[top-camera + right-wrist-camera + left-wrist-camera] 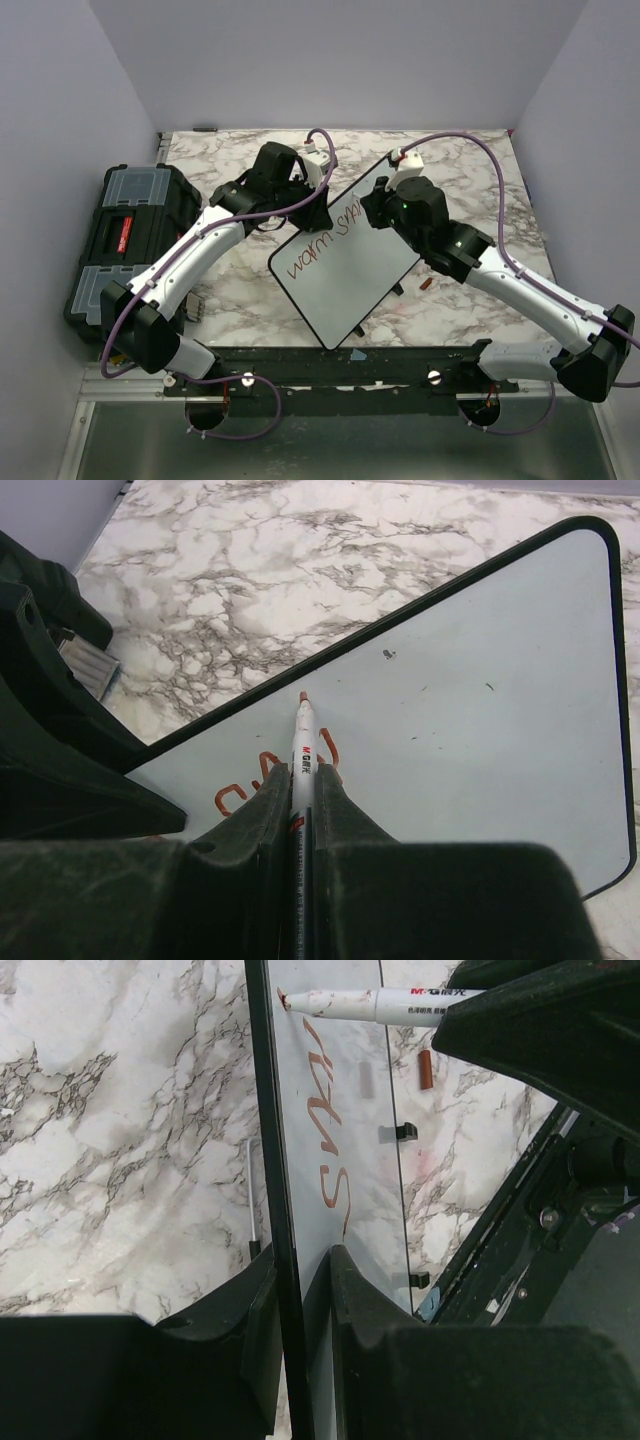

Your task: Write a sentence on the whiteboard

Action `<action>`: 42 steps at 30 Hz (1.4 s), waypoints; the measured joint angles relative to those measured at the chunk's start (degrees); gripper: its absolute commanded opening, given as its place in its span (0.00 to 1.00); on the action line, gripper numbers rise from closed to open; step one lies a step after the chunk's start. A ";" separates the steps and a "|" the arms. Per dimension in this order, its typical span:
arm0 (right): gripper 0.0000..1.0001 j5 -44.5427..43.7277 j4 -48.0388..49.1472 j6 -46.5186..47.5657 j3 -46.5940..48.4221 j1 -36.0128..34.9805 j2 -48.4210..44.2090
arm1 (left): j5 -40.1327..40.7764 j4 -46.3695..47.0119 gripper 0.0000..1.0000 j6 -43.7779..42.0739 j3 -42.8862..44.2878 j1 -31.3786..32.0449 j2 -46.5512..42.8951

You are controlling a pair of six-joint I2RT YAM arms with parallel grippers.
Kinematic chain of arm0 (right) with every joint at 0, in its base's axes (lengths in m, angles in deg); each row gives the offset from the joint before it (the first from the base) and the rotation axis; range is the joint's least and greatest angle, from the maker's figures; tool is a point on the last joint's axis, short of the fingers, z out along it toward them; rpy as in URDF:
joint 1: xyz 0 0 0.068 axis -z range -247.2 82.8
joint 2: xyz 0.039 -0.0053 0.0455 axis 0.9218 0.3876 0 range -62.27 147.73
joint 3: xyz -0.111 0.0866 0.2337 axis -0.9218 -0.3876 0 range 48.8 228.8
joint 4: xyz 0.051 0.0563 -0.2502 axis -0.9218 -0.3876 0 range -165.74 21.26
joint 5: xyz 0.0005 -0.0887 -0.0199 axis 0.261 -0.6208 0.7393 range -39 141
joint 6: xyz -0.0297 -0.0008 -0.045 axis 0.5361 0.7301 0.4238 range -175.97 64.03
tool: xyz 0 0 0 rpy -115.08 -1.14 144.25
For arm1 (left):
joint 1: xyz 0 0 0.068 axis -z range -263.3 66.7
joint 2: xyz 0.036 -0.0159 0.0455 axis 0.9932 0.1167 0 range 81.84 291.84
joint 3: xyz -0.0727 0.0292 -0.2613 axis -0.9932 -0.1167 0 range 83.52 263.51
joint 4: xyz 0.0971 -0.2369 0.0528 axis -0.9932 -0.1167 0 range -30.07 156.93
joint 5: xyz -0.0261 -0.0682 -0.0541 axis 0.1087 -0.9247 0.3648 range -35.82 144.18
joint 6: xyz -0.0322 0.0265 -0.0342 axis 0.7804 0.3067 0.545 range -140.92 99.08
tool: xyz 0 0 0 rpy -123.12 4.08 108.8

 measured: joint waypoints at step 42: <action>0.01 -3.56 -2.45 1.44 0.50 0.00 -0.26 | -0.63 1.40 0.00 0.00 -0.48 -0.04 -0.02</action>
